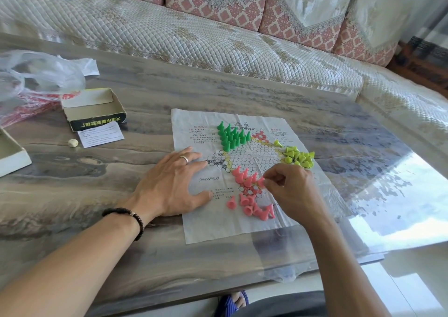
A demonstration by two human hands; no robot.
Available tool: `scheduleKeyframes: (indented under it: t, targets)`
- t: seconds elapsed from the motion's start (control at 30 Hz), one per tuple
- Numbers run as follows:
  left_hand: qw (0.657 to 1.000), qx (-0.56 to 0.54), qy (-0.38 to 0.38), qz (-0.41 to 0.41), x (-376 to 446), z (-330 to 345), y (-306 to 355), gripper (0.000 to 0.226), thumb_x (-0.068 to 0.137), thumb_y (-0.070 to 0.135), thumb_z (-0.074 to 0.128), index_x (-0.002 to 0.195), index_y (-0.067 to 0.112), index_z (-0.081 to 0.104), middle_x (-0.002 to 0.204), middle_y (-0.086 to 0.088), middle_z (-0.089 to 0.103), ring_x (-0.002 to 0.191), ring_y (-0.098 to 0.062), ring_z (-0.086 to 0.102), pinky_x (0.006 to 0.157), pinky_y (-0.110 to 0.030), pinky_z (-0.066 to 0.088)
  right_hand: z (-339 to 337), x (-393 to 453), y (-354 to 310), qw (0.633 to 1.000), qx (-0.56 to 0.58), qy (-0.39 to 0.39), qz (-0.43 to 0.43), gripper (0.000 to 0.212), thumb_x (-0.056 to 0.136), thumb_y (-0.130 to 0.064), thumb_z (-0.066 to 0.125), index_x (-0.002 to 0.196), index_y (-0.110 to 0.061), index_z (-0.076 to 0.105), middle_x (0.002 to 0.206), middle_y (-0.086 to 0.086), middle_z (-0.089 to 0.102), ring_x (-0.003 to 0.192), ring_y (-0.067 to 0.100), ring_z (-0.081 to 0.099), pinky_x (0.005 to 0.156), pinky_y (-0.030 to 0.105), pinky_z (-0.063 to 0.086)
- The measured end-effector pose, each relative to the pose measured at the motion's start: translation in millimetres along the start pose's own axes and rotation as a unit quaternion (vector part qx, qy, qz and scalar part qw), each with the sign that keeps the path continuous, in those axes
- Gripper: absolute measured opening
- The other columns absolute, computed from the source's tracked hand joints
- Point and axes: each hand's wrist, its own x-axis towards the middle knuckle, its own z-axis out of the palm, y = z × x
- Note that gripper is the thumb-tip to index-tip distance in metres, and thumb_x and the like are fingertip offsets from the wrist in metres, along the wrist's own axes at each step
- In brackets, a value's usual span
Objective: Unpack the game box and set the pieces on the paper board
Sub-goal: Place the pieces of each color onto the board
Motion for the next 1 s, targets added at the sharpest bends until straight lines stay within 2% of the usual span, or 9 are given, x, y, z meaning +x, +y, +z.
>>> scheduleKeyframes:
  t: [0.07, 0.2, 0.47, 0.53, 0.63, 0.73, 0.83, 1.0]
  targets:
    - [1.000, -0.002, 0.002, 0.001, 0.0, -0.5, 0.4, 0.099, 0.062, 0.079, 0.030, 0.143, 0.023, 0.043, 0.153, 0.005, 0.033, 0.146, -0.009, 0.013, 0.118, -0.027, 0.010, 2.5, 0.9, 0.1, 1.000, -0.008, -0.001, -0.004, 0.004, 0.081, -0.015, 0.074, 0.085, -0.017, 0.074, 0.070, -0.014, 0.065, 0.065, -0.003, 0.059, 0.058, 0.010, 0.042]
    - [1.000, -0.004, 0.001, 0.003, -0.3, -0.5, 0.1, 0.099, 0.062, 0.079, 0.031, 0.143, 0.023, 0.043, 0.153, 0.004, 0.034, 0.146, -0.010, 0.013, 0.118, -0.028, 0.011, 6.0, 1.3, -0.8, 1.000, -0.026, -0.010, -0.007, 0.006, 0.080, -0.015, 0.072, 0.082, -0.021, 0.075, 0.068, -0.016, 0.066, 0.063, -0.002, 0.061, 0.062, 0.025, 0.054]
    - [1.000, -0.001, 0.001, 0.003, 0.1, 0.7, -0.8, 0.098, 0.062, 0.078, 0.031, 0.142, 0.023, 0.043, 0.153, 0.004, 0.034, 0.146, -0.011, 0.014, 0.119, -0.028, 0.011, 11.3, 2.9, -1.7, 0.999, -0.033, -0.007, -0.020, 0.007, 0.079, -0.014, 0.072, 0.082, -0.020, 0.075, 0.070, -0.012, 0.069, 0.064, 0.003, 0.064, 0.063, 0.034, 0.057]
    - [1.000, 0.002, -0.001, 0.003, 0.6, 0.6, -0.9, 0.098, 0.062, 0.078, 0.031, 0.143, 0.024, 0.043, 0.153, 0.004, 0.034, 0.146, -0.011, 0.014, 0.118, -0.028, 0.011, 10.1, 2.9, -1.2, 0.999, -0.033, -0.004, -0.017, 0.006, 0.079, -0.017, 0.073, 0.085, -0.018, 0.075, 0.071, -0.012, 0.068, 0.065, 0.002, 0.062, 0.063, 0.030, 0.056]
    - [1.000, 0.006, -0.002, 0.003, 0.1, 0.3, -1.4, 0.097, 0.063, 0.078, 0.033, 0.143, 0.024, 0.042, 0.153, 0.004, 0.033, 0.146, -0.011, 0.015, 0.118, -0.028, 0.011, 5.1, 2.4, 0.4, 0.999, -0.037, 0.005, -0.017, 0.005, 0.080, -0.020, 0.073, 0.084, -0.019, 0.074, 0.071, -0.013, 0.066, 0.066, -0.004, 0.058, 0.059, 0.017, 0.047]
    - [1.000, 0.007, -0.002, 0.003, 0.1, -0.5, -1.4, 0.099, 0.062, 0.079, 0.031, 0.143, 0.023, 0.043, 0.153, 0.003, 0.034, 0.146, -0.012, 0.016, 0.118, -0.029, 0.013, -1.2, -1.0, 2.2, 0.999, -0.031, 0.007, -0.022, 0.006, 0.080, -0.019, 0.070, 0.076, -0.022, 0.073, 0.068, -0.015, 0.066, 0.064, -0.002, 0.059, 0.059, 0.022, 0.050]
    - [1.000, 0.010, -0.006, 0.003, -0.1, -1.3, 0.1, 0.100, 0.062, 0.079, 0.029, 0.143, 0.023, 0.042, 0.153, 0.003, 0.034, 0.146, -0.012, 0.016, 0.118, -0.030, 0.013, -8.7, -7.8, 4.5, 0.999, -0.025, -0.040, -0.015, 0.009, 0.081, -0.021, 0.067, 0.074, -0.025, 0.073, 0.067, -0.015, 0.067, 0.065, -0.002, 0.060, 0.061, 0.019, 0.048]
    - [1.000, 0.010, -0.008, 0.000, 0.3, -2.4, 1.2, 0.101, 0.061, 0.079, 0.028, 0.144, 0.023, 0.041, 0.154, 0.004, 0.032, 0.146, -0.010, 0.014, 0.118, -0.027, 0.010, -18.5, -18.4, 8.8, 0.991, -0.018, -0.134, -0.003, 0.010, 0.082, -0.019, 0.068, 0.083, -0.026, 0.073, 0.073, -0.012, 0.067, 0.068, -0.001, 0.059, 0.060, 0.010, 0.043]
